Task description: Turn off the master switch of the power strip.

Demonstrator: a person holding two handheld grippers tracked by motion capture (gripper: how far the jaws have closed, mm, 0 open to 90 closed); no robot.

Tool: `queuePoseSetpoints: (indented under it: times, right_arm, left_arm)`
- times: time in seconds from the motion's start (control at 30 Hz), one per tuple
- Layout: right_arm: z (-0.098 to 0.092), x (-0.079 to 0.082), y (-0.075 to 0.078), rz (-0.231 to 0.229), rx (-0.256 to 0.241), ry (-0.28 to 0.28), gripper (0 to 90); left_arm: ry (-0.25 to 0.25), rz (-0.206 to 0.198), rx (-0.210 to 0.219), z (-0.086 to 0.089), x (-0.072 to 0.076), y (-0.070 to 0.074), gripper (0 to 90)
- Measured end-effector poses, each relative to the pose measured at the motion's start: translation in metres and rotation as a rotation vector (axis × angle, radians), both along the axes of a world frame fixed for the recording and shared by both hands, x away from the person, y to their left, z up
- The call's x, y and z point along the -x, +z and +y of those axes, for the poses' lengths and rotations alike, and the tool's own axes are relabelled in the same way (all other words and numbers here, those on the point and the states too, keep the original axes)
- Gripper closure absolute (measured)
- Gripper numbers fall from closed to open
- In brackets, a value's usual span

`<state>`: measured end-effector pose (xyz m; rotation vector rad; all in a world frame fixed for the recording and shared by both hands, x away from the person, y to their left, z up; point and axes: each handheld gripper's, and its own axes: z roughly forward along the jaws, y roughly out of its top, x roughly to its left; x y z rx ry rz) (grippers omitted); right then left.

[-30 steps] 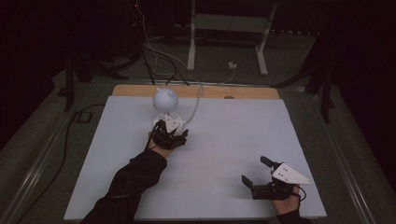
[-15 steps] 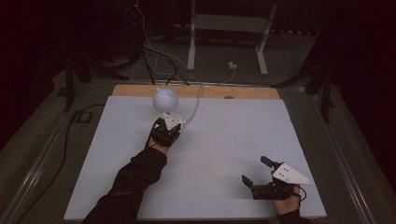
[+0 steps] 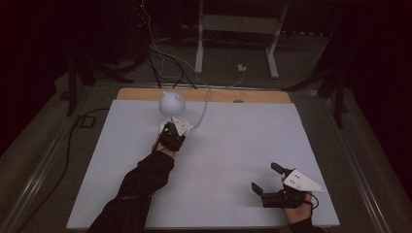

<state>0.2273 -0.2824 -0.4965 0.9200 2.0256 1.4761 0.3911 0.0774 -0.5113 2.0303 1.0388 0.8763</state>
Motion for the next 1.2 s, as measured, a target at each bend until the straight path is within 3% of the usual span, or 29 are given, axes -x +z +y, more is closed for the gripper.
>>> queuePoseSetpoints:
  times: [0.1, 0.17, 0.33, 0.47, 0.6, 0.7, 0.77, 1.03, 1.2]
  right_arm:
    - [0.0, 0.0004, 0.0003, -0.003, 0.0, -0.002, 0.0]
    - [-0.0001, 0.0001, 0.0001, -0.001, -0.001, -0.001, 0.0]
    - [0.0001, 0.0003, 0.0003, -0.001, -0.001, 0.0, 0.0]
    - [-0.0002, 0.0002, 0.0001, -0.001, -0.001, -0.001, 0.0]
    - [-0.0003, 0.0002, 0.0001, 0.0, -0.002, 0.0, 0.0]
    - [0.0003, 0.0002, -0.0001, 0.003, -0.001, 0.001, 0.0]
    - [0.0005, 0.0002, 0.0, 0.002, 0.0, 0.001, 0.0]
    - [0.0008, -0.0001, -0.0005, 0.004, 0.003, 0.003, 0.0]
    - [0.0014, 0.0001, -0.0006, 0.007, 0.002, 0.006, 0.0]
  left_arm:
    - [0.005, 0.005, 0.003, -0.0002, -0.0024, -0.0043, 90.0]
    - [-0.004, -0.009, -0.028, -0.0017, -0.0025, -0.0058, 90.0]
    - [0.004, -0.015, 0.0, -0.0005, -0.006, -0.0072, 90.0]
    - [-0.006, -0.021, -0.04, -0.0018, -0.007, -0.01, 90.0]
    - [-0.022, -0.009, -0.015, -0.0008, -0.0073, -0.0096, 90.0]
    - [-0.029, -0.022, -0.058, -0.0036, -0.0064, -0.0097, 90.0]
    - [-0.024, -0.003, -0.035, -0.0033, -0.0074, -0.0098, 90.0]
    - [-0.039, 0.0, -0.059, -0.0038, -0.0084, -0.0101, 90.0]
    - [-0.043, 0.025, -0.062, -0.0037, -0.0105, -0.0074, 90.0]
